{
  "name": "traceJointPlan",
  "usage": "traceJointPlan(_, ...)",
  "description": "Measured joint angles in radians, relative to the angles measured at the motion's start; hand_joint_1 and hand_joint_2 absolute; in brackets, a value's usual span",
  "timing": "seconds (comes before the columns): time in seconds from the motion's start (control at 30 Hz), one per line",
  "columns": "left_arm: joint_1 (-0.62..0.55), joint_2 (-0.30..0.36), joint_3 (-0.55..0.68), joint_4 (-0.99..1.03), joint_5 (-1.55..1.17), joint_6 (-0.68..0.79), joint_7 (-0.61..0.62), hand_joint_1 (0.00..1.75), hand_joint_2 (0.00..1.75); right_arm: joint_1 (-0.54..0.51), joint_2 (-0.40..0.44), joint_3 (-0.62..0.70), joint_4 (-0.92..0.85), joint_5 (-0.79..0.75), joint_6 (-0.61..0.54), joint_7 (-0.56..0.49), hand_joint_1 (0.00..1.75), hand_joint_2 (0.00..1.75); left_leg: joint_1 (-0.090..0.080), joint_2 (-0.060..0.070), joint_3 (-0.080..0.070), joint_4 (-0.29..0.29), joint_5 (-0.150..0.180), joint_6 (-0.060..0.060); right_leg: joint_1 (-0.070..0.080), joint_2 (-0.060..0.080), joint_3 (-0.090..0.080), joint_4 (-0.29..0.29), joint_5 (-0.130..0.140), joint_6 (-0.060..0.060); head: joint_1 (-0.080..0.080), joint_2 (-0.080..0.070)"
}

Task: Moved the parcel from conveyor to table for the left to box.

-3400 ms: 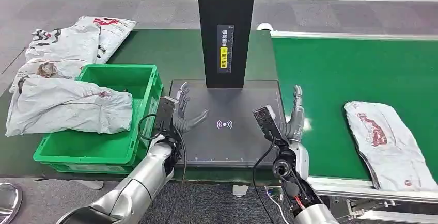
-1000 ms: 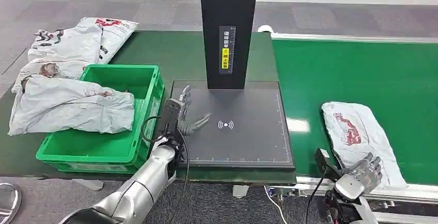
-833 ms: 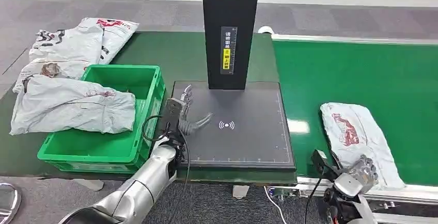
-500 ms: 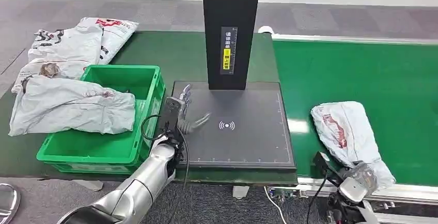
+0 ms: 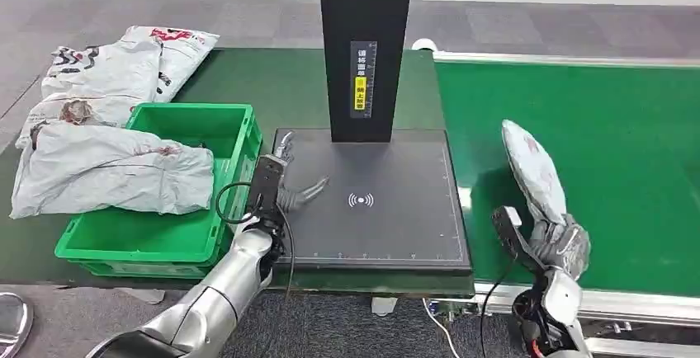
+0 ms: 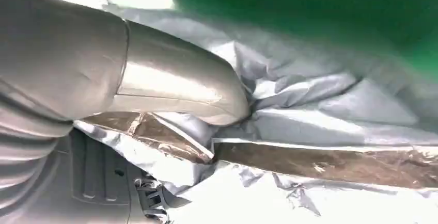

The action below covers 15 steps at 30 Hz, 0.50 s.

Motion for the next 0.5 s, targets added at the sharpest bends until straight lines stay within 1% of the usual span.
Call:
traceJointPlan(0.07, 0.01, 0.007, 0.0, -0.01, -0.014, 0.014, -0.012, 0.0, 1.75, 0.039, 0.029, 0.036, -0.162, -0.051, 0.003, -0.029, 1.75, 1.75, 0.0, -0.001, -0.001, 0.0, 0.0, -0.001, 0.0, -0.001, -0.001, 0.001, 0.0, 0.0, 0.0, 0.0)
traceJointPlan(0.1, 0.014, 0.01, 0.0, -0.013, -0.019, 0.019, -0.016, 0.0, 1.75, 0.057, 0.038, 0.055, -0.214, -0.062, 0.006, -0.033, 1.75, 1.75, 0.0, -0.001, -0.001, 0.0, 0.0, -0.001, 0.0, -0.001, -0.001, 0.001, -0.001, -0.001, 0.0, 0.0)
traceJointPlan(0.2, 0.016, 0.016, 0.0, -0.022, -0.036, 0.029, -0.022, 0.0, 1.75, 0.107, 0.072, 0.169, -0.418, -0.076, 0.009, -0.051, 1.75, 1.75, 0.0, 0.0, -0.003, 0.0, 0.0, -0.001, 0.0, 0.0, -0.004, 0.001, -0.001, -0.001, 0.0, 0.0)
traceJointPlan(0.33, 0.014, 0.019, 0.0, -0.028, -0.041, 0.031, -0.021, 0.0, 1.75, 0.145, 0.101, 0.259, -0.544, -0.076, 0.006, -0.044, 1.75, 1.75, 0.0, 0.0, -0.003, 0.0, 0.0, -0.001, 0.0, -0.001, -0.004, 0.001, -0.001, -0.001, 0.0, 0.0)
traceJointPlan(0.4, 0.013, 0.021, 0.0, -0.031, -0.045, 0.032, -0.021, 0.0, 1.75, 0.154, 0.108, 0.296, -0.58, -0.079, 0.011, -0.046, 1.75, 1.75, 0.0, -0.001, -0.003, 0.0, 0.0, -0.001, 0.0, -0.001, -0.004, 0.001, -0.001, -0.001, 0.0, 0.0)
traceJointPlan(0.5, 0.01, 0.023, 0.0, -0.031, -0.046, 0.033, -0.021, 0.0, 1.75, 0.159, 0.125, 0.351, -0.601, -0.057, 0.065, -0.026, 1.75, 1.75, 0.0, 0.0, -0.003, 0.0, 0.0, -0.001, 0.0, 0.0, -0.004, 0.001, -0.001, -0.001, 0.0, 0.0)
